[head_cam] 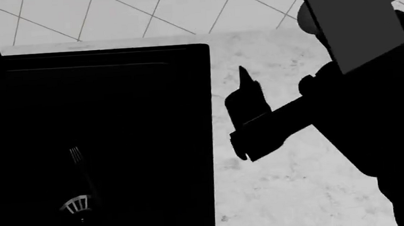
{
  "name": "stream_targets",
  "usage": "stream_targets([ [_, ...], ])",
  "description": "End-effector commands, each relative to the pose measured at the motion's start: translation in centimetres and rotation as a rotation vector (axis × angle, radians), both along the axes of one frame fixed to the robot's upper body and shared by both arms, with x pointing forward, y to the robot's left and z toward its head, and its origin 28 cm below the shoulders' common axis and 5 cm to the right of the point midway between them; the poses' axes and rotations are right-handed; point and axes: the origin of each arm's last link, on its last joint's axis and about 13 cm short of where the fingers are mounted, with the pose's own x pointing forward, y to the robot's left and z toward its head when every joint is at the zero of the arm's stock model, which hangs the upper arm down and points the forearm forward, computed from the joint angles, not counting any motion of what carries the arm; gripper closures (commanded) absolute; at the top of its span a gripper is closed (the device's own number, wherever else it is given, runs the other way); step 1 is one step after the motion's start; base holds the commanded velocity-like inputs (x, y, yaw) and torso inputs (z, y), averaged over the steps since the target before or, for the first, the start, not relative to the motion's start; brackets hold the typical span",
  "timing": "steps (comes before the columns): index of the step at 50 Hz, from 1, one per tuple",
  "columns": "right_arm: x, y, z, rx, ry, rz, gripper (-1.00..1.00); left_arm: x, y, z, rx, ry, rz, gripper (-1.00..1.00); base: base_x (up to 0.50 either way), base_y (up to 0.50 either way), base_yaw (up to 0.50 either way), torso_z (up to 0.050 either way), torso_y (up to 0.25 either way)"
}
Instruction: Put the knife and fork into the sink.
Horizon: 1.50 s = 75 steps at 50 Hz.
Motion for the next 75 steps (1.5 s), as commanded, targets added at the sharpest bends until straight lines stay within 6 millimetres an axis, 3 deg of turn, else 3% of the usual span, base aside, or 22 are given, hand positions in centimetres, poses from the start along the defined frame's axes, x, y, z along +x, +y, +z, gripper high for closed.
stream_targets([
  [1, -5.4, -3.6, 0.0, -0.044, 0.015, -0.183, -1.00, -0.2, 0.1, -0.1, -0.001, 0.001, 0.002, -1.00, 0.00, 0.00, 0.00, 0.000, 0.000],
  [7, -6.4, -4.1, 0.9, -0.057, 0.067, -0.214, -1.00, -0.1, 0.1, 0.0, 0.002, -0.001, 0.002, -1.00, 0.00, 0.00, 0.00, 0.000, 0.000],
  [25, -8.6, -7.1, -0.1, -0.097, 0.189, -0.446, -1.00, -0.3, 0.3, -0.4, -0.008, 0.004, 0.007, -1.00, 0.00, 0.00, 0.00, 0.000, 0.000],
  [47, -5.3, -9.4, -3.7, -0.068, 0.304, -0.480, -1.00, -0.5, 0.2, -0.5, -0.005, 0.008, 0.010, -1.00, 0.00, 0.00, 0.00, 0.000, 0.000],
  [64, -6.1, -10.6, -5.5, -0.052, 0.350, -0.527, -1.00, -0.7, 0.2, -0.4, -0.005, 0.006, 0.013, -1.00, 0.00, 0.00, 0.00, 0.000, 0.000],
  [75, -4.8, -10.7, -6.5, -0.015, 0.371, -0.528, -1.00, -1.1, 0.1, 0.0, 0.000, 0.002, 0.017, -1.00, 0.00, 0.00, 0.00, 0.000, 0.000],
])
